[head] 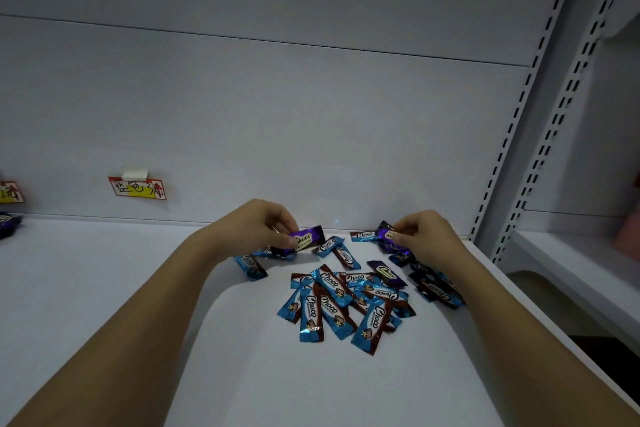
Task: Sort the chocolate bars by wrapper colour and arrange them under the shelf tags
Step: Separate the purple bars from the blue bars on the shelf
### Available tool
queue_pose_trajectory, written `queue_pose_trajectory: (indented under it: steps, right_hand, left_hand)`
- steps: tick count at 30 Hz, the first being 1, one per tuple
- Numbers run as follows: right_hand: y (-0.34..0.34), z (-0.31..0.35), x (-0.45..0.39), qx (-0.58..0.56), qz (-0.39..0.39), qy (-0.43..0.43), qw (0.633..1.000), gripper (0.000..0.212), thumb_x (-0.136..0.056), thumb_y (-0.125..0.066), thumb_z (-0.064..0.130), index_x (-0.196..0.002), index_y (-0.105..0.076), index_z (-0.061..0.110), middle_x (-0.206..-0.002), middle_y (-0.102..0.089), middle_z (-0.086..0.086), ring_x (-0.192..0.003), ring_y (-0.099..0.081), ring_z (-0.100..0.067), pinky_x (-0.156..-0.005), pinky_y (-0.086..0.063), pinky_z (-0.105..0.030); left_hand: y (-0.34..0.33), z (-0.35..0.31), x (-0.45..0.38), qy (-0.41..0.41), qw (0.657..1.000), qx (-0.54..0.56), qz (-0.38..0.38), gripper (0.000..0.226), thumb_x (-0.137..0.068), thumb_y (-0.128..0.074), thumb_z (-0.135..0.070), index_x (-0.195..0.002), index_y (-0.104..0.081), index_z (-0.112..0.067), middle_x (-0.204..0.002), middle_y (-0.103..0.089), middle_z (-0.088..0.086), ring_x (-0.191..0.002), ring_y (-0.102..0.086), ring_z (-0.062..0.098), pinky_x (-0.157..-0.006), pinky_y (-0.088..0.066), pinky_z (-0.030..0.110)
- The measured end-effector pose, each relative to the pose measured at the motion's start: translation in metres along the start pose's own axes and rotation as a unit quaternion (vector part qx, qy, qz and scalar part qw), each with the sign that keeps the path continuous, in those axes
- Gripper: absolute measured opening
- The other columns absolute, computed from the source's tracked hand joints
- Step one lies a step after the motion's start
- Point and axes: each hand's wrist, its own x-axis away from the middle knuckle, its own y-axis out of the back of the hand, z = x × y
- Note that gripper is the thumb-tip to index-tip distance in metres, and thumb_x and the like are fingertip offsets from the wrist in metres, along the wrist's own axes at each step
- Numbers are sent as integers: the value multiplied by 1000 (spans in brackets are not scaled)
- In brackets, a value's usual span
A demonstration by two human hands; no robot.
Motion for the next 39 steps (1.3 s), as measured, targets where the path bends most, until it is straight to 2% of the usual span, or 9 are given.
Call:
queue_pose_trajectory:
  steps: [3,9,16,22,26,30,33,36,39]
  right_hand:
    - [1,-2,1,58,22,12,998,23,-92,-66,17,-114,-72,16,-111,-71,-4,-92,-59,-14,-81,-43,-25]
    - [2,-2,2,136,54,21,989,26,-95,-60,17,-120,-69,18,-125,-65,-5,-109,-58,-21,-92,-44,-29]
    - [3,4,4,167,109,14,980,32,-95,-60,20,-127,-62,13,-125,-63,-9,-111,-58,-23,-96,-46,-31]
    - [1,2,3,198,90,20,976,14,-93,-63,31,-105,-57,28,-116,-56,-3,-112,-48,-22,-101,-40,-42]
    - [-3,5,3,145,31,76,986,11,-91,-66,28,-96,-57,31,-101,-61,8,-101,-55,-16,-92,-39,-37]
    - [5,19,5,-73,-37,66,994,18,-91,-66,21,-109,-67,21,-98,-65,5,-88,-60,-9,-71,-49,-23]
    - [14,28,10,-130,41,-8,991,16,-88,-70,23,-103,-69,18,-95,-67,-1,-84,-65,-14,-67,-52,-24]
    - [12,34,17,-18,149,-55,987,9,-86,-72,24,-91,-70,18,-95,-67,-5,-82,-68,-18,-71,-56,-30]
    - [7,38,22,11,179,-78,981,13,-85,-73,23,-92,-70,12,-94,-69,-8,-79,-71,-22,-75,-60,-34]
  left_hand:
    - [-3,-2,-1,-15,998,42,-54,16,-82,-75,-25,-92,-66,-34,-91,-69,-9,-86,-66,12,-61,-53,21]
    - [-14,-5,-2,-13,992,106,-65,21,-84,-74,-21,-99,-65,-32,-96,-66,-6,-84,-67,13,-52,-50,13]
    - [-25,-4,-3,-8,993,106,-57,20,-82,-75,-19,-98,-67,-27,-94,-66,-6,-82,-67,12,-53,-51,14]
    - [-32,-6,-4,-22,993,97,-65,20,-83,-75,-18,-93,-65,-32,-88,-67,-12,-74,-68,4,-53,-49,11]
    - [-34,-8,-4,-31,992,103,-70,21,-83,-75,-18,-90,-65,-35,-90,-67,-12,-75,-68,3,-55,-50,12]
    - [-34,-7,-4,-37,989,112,-90,20,-83,-74,-18,-96,-66,-31,-94,-68,-9,-82,-69,9,-61,-54,16]
    - [-34,-7,-4,-33,986,133,-94,21,-84,-74,-16,-100,-67,-27,-97,-68,-6,-85,-69,13,-65,-56,20]
    - [-34,-6,-4,-31,986,137,-92,21,-84,-74,-16,-100,-67,-26,-97,-68,-5,-84,-70,14,-64,-56,19]
    - [-35,-6,-4,-30,985,143,-88,19,-83,-74,-15,-98,-67,-25,-96,-69,-3,-84,-70,15,-66,-58,22]
